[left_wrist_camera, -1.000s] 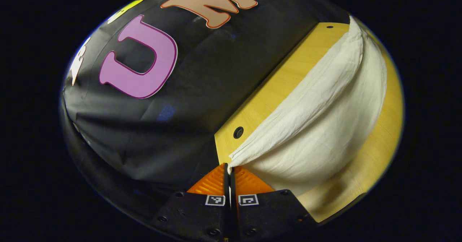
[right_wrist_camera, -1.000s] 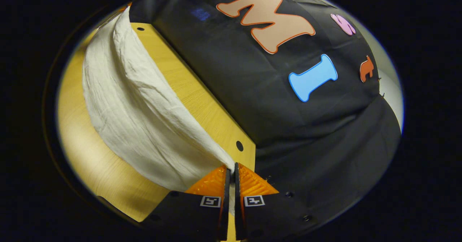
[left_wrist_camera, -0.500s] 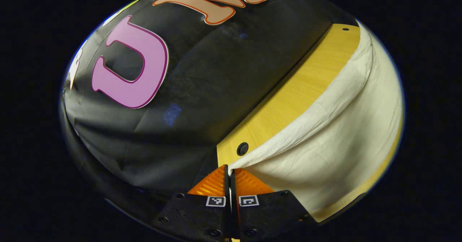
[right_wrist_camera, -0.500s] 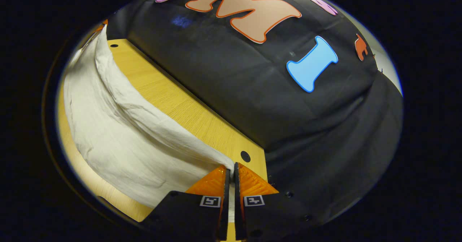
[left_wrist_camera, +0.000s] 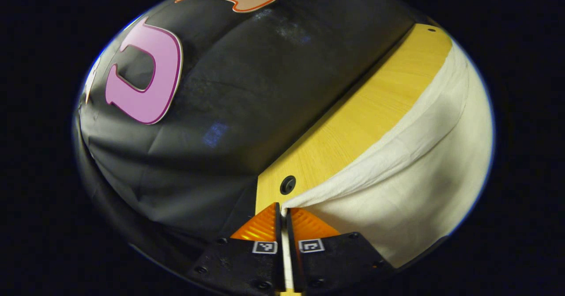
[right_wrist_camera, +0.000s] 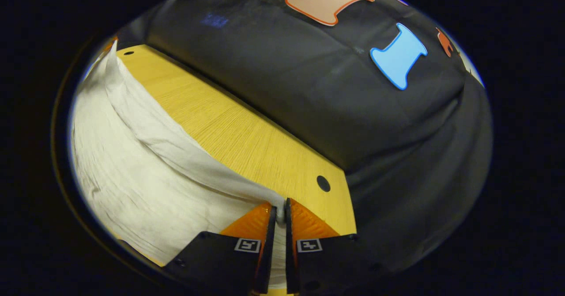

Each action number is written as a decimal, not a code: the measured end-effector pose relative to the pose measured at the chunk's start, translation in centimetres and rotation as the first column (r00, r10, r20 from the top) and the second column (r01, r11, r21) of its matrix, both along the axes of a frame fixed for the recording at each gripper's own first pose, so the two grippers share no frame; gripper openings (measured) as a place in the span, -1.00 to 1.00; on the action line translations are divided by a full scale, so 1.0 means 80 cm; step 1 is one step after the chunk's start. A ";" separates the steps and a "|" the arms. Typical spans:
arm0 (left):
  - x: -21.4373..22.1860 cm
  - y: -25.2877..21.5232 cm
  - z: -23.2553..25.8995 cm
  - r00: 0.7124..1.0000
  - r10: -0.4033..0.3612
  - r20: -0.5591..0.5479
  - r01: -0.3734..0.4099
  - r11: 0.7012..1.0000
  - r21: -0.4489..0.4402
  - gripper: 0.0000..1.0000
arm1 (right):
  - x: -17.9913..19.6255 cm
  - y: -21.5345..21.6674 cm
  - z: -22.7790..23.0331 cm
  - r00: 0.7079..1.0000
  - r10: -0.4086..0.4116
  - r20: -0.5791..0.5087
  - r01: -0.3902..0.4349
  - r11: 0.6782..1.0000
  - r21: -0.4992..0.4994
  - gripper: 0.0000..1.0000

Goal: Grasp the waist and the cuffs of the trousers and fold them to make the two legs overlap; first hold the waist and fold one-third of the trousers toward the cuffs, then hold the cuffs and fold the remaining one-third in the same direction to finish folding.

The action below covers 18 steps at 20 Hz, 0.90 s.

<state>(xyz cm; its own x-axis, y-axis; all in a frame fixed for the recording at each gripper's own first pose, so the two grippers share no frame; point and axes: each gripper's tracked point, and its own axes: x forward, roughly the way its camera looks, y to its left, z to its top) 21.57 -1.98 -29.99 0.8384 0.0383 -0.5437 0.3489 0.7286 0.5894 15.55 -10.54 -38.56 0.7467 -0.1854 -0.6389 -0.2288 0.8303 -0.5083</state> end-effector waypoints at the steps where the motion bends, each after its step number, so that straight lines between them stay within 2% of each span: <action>1: -0.006 -0.006 0.003 1.000 -0.003 -0.006 0.002 0.999 -0.034 -0.35 | -0.003 0.001 0.003 1.000 -0.019 0.000 0.019 0.999 0.027 -0.17; 4: -0.018 -0.008 0.038 0.999 0.036 0.035 -0.033 0.995 -0.098 0.62 | -0.008 0.000 0.027 0.995 -0.097 0.032 0.092 0.986 0.136 0.99; 5: -0.024 -0.011 0.052 0.998 0.052 0.046 -0.045 0.988 -0.148 0.94 | -0.015 -0.004 0.034 0.990 -0.137 0.036 0.128 0.975 0.182 1.00; 8: -0.039 -0.025 0.083 0.994 0.078 0.074 -0.051 0.948 -0.315 0.91 | -0.030 -0.014 0.042 0.966 -0.258 0.031 0.234 0.915 0.328 0.96; 11: -0.044 -0.038 0.104 0.993 0.088 0.075 -0.045 0.891 -0.451 0.92 | -0.042 -0.038 0.040 0.925 -0.379 0.001 0.349 0.850 0.394 1.00; 15: -0.040 -0.033 0.108 0.989 0.128 0.067 -0.076 0.854 -0.515 0.91 | -0.071 -0.060 0.006 0.860 -0.504 -0.076 0.485 0.762 0.429 0.96; 17: -0.046 -0.030 0.111 0.987 0.151 0.055 -0.099 0.839 -0.535 0.91 | -0.081 -0.069 0.001 0.814 -0.573 -0.094 0.544 0.695 0.471 0.97; 18: -0.052 -0.030 0.110 0.985 0.167 0.046 -0.115 0.829 -0.547 0.92 | -0.085 -0.069 -0.001 0.785 -0.608 -0.121 0.578 0.648 0.497 0.97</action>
